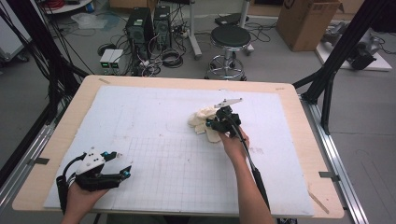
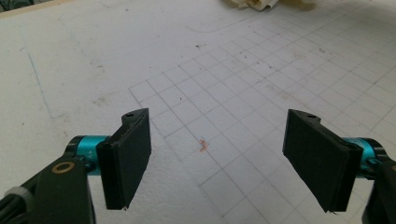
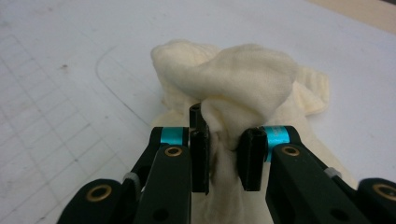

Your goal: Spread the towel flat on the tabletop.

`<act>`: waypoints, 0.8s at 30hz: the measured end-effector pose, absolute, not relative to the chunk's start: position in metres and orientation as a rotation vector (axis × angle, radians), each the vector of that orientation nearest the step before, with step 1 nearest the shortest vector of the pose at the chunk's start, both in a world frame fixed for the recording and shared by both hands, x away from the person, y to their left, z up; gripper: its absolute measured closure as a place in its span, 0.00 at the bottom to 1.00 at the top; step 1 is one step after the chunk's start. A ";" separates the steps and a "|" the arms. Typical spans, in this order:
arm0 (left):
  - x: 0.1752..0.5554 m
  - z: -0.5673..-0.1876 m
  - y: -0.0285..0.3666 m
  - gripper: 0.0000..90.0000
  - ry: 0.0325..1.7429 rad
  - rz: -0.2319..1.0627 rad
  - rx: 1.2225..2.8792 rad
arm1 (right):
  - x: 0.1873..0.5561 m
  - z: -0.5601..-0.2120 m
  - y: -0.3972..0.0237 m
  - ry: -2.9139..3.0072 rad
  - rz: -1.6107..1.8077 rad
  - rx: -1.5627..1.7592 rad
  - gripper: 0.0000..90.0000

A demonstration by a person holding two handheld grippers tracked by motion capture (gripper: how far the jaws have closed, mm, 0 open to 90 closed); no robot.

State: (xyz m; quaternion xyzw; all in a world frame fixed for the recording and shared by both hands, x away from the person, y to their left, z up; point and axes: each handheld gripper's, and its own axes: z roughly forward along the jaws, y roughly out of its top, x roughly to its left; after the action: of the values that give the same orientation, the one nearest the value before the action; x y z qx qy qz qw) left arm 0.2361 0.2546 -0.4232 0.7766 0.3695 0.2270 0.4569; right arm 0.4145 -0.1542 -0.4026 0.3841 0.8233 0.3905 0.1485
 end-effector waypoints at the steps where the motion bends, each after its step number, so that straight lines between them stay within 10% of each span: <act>1: 0.236 -0.423 0.254 0.27 0.912 0.561 1.915 | 0.412 -0.400 -0.154 2.368 1.137 1.102 0.87; 24: 0.235 -0.423 0.252 0.27 0.907 0.567 1.912 | 0.347 -0.344 -0.120 2.426 1.312 0.906 0.87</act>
State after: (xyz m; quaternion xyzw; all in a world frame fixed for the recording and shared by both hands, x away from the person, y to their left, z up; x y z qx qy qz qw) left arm 0.2349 0.2522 -0.4230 0.7760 0.3679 0.2302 0.4576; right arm 0.3471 -0.1197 -0.3443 0.3098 0.8297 0.4487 0.1192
